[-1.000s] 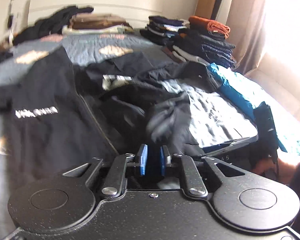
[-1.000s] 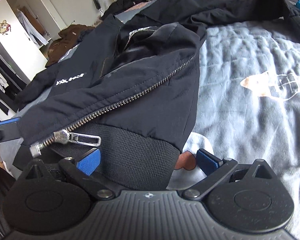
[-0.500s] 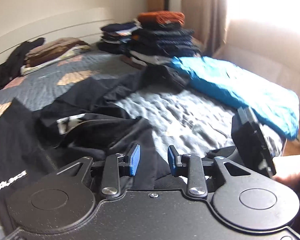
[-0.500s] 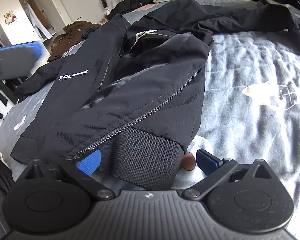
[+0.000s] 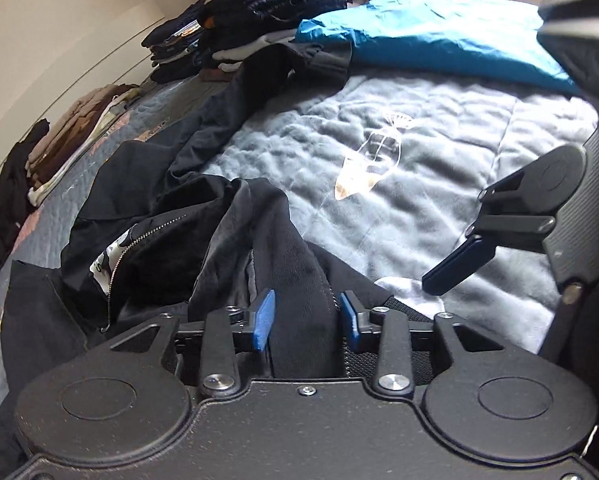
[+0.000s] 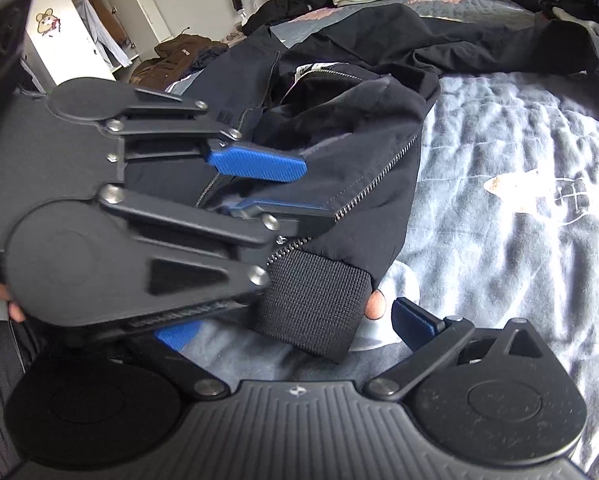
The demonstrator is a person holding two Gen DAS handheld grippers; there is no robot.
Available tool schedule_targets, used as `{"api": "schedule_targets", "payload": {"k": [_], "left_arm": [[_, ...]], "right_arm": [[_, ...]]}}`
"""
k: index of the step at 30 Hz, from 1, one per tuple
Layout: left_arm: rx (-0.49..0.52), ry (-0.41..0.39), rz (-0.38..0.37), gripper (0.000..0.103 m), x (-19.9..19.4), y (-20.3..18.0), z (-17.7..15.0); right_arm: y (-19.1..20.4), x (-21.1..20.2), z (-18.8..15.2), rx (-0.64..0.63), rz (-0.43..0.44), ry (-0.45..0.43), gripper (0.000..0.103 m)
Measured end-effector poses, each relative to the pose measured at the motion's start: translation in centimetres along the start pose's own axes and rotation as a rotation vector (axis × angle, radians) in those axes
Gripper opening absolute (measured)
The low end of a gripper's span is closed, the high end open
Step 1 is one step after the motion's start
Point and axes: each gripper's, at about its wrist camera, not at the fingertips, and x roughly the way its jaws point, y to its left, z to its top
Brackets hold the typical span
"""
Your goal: Fold clothes
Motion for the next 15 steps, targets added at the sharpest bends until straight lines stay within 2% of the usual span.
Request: {"api": "schedule_targets", "payload": {"k": [4,6,8,9,15], "left_arm": [[0.037,-0.003,-0.004,0.04,0.4,-0.4,-0.2],[0.024,-0.008,-0.024,0.028,0.5,-0.2,-0.2],[-0.059,-0.017,-0.057,0.013,0.2,1.0,-0.3],[-0.109,-0.024,-0.071,0.009,0.0,1.8,-0.4],[-0.504,-0.135,-0.232,0.007,-3.2,8.2,-1.5]], "right_arm": [[-0.1,0.1,-0.2,-0.021,0.001,0.029,0.101],[-0.2,-0.1,-0.3,-0.029,-0.001,0.034,0.101],[-0.5,-0.4,-0.3,-0.017,-0.003,0.025,0.101],[-0.7,-0.6,-0.2,-0.005,-0.002,0.02,0.101],[-0.8,-1.0,0.0,0.006,0.01,-0.002,0.101]]}}
